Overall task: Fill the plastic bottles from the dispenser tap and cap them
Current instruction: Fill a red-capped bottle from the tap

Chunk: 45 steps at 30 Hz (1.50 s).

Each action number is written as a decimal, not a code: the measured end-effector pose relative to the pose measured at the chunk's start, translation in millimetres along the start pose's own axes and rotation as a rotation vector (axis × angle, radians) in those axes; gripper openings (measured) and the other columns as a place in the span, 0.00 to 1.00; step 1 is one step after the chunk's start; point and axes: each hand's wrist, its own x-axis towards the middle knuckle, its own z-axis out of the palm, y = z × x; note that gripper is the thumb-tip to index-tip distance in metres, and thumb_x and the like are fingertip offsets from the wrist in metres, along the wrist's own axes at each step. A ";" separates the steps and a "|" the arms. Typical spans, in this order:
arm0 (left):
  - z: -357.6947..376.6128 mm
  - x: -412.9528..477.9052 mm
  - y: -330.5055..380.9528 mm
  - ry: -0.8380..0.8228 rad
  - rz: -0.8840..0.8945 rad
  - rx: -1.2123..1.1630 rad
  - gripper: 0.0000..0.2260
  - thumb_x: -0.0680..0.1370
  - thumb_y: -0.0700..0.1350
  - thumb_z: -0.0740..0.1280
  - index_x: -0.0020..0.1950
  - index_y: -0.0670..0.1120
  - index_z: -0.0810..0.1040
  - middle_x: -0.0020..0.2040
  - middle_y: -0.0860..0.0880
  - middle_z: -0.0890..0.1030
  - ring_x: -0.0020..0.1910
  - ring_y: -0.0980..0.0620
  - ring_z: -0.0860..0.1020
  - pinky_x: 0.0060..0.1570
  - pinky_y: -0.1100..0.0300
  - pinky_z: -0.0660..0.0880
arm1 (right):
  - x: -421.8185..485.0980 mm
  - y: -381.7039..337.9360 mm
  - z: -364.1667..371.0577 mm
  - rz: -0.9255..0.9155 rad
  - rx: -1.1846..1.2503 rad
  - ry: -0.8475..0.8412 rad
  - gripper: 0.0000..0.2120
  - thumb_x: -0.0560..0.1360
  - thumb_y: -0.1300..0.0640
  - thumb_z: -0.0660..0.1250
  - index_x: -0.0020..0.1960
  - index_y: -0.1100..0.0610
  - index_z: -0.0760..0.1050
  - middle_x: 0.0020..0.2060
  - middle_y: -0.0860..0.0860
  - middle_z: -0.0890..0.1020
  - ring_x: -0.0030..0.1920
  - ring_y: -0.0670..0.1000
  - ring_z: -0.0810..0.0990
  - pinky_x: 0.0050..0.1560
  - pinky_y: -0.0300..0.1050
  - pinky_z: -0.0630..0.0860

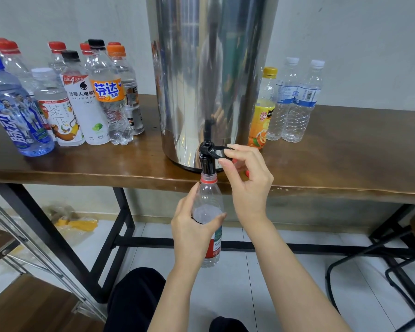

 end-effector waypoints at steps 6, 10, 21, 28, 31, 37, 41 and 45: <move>0.5 1.3 -0.5 0.002 0.013 0.010 0.37 0.66 0.44 0.81 0.70 0.60 0.70 0.58 0.65 0.74 0.58 0.75 0.70 0.54 0.78 0.68 | 0.1 0.5 1.6 -0.013 0.016 0.020 0.11 0.77 0.51 0.69 0.50 0.59 0.82 0.51 0.41 0.79 0.50 0.53 0.82 0.47 0.58 0.79; 1.0 2.1 -2.1 0.000 0.022 0.010 0.37 0.66 0.43 0.81 0.71 0.59 0.70 0.58 0.66 0.73 0.58 0.76 0.69 0.52 0.81 0.67 | -0.3 1.1 1.2 -0.003 0.012 0.016 0.11 0.77 0.52 0.69 0.50 0.59 0.82 0.51 0.45 0.80 0.49 0.54 0.82 0.47 0.58 0.79; 1.0 2.2 -5.7 -0.007 0.018 -0.002 0.37 0.66 0.44 0.81 0.73 0.56 0.71 0.61 0.61 0.75 0.60 0.74 0.70 0.55 0.76 0.68 | 0.2 -1.8 0.3 0.018 0.005 0.003 0.08 0.76 0.55 0.70 0.49 0.61 0.82 0.51 0.47 0.80 0.47 0.53 0.81 0.45 0.43 0.77; 1.2 2.5 -6.2 -0.008 0.020 -0.006 0.38 0.66 0.44 0.81 0.73 0.56 0.71 0.61 0.61 0.75 0.59 0.75 0.70 0.55 0.78 0.67 | 0.0 -1.4 1.0 0.020 0.005 0.008 0.08 0.76 0.56 0.71 0.49 0.61 0.82 0.50 0.47 0.80 0.48 0.53 0.81 0.46 0.42 0.77; 1.2 2.5 -6.7 -0.008 0.017 -0.005 0.38 0.66 0.44 0.81 0.73 0.55 0.71 0.62 0.59 0.75 0.59 0.74 0.70 0.54 0.80 0.67 | 0.0 -1.5 0.5 0.022 0.006 0.009 0.08 0.76 0.56 0.70 0.49 0.60 0.82 0.51 0.47 0.80 0.48 0.52 0.81 0.46 0.39 0.75; 1.5 1.9 -5.6 -0.004 0.021 -0.013 0.37 0.66 0.43 0.81 0.72 0.58 0.70 0.60 0.65 0.74 0.59 0.75 0.70 0.53 0.80 0.67 | -0.6 -0.8 2.6 0.016 0.019 0.025 0.10 0.77 0.52 0.69 0.49 0.59 0.82 0.50 0.44 0.80 0.50 0.53 0.82 0.47 0.49 0.79; 1.2 1.8 -5.3 -0.002 0.014 -0.016 0.38 0.66 0.43 0.81 0.72 0.58 0.70 0.60 0.64 0.74 0.60 0.74 0.70 0.55 0.78 0.68 | 0.5 -3.9 1.6 0.025 0.034 0.026 0.09 0.77 0.52 0.69 0.50 0.57 0.82 0.50 0.38 0.79 0.48 0.51 0.81 0.47 0.41 0.75; 1.3 1.7 -5.0 -0.001 0.012 -0.021 0.38 0.66 0.43 0.81 0.72 0.58 0.70 0.61 0.62 0.75 0.60 0.71 0.71 0.58 0.71 0.70 | 0.6 -4.4 1.6 0.037 0.025 0.018 0.07 0.76 0.55 0.70 0.50 0.58 0.82 0.51 0.39 0.78 0.48 0.52 0.81 0.47 0.40 0.75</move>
